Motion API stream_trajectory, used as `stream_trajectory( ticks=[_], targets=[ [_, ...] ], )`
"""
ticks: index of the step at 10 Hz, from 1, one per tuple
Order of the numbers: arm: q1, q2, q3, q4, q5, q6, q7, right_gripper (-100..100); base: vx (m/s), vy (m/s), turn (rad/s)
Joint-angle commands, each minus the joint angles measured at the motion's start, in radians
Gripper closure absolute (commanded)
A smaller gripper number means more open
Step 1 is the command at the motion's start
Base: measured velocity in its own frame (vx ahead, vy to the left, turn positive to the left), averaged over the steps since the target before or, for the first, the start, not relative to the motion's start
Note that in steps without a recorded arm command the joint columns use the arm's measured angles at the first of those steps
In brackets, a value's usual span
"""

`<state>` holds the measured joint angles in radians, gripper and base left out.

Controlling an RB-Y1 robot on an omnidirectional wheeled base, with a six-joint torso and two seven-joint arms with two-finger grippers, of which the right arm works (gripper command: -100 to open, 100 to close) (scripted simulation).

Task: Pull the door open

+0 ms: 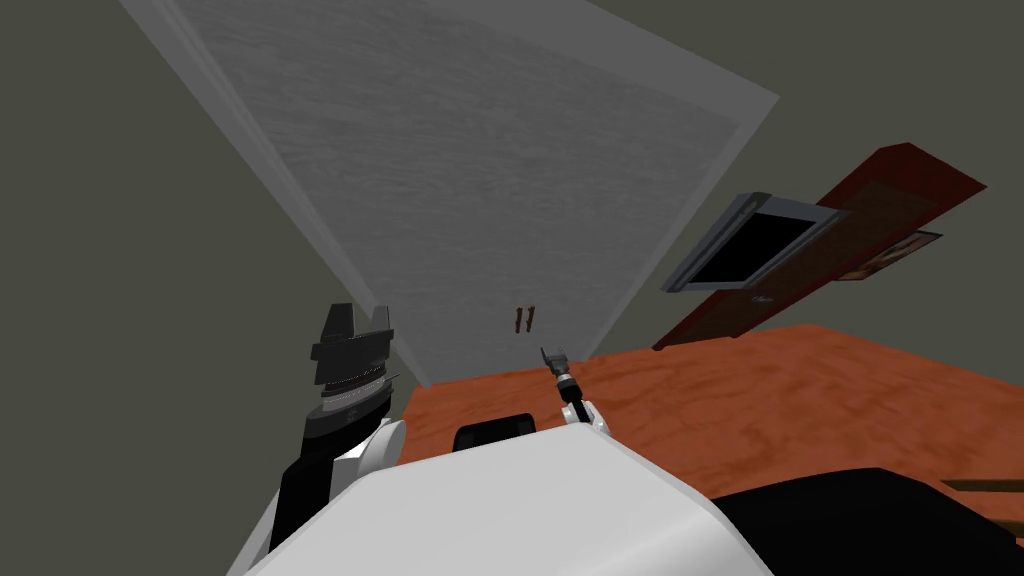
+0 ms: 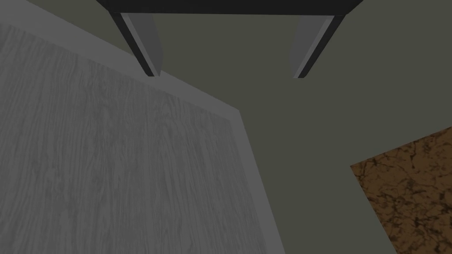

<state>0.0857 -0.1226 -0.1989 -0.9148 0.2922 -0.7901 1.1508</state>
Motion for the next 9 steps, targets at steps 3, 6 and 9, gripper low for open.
stream_trajectory(
  ticks=[3, 6, 9],
  targets=[
    [-0.033, 0.002, -0.007, 0.071, 0.019, -0.019, 0.053, -100, 0.158, 0.045, -0.011],
    [-0.042, 0.004, -0.007, 0.085, 0.024, -0.023, 0.064, -100, 0.155, 0.06, 0.003],
    [-0.009, -0.018, -0.03, 0.102, 0.014, -0.019, 0.068, -100, -0.136, -0.04, -0.083]
  ],
)
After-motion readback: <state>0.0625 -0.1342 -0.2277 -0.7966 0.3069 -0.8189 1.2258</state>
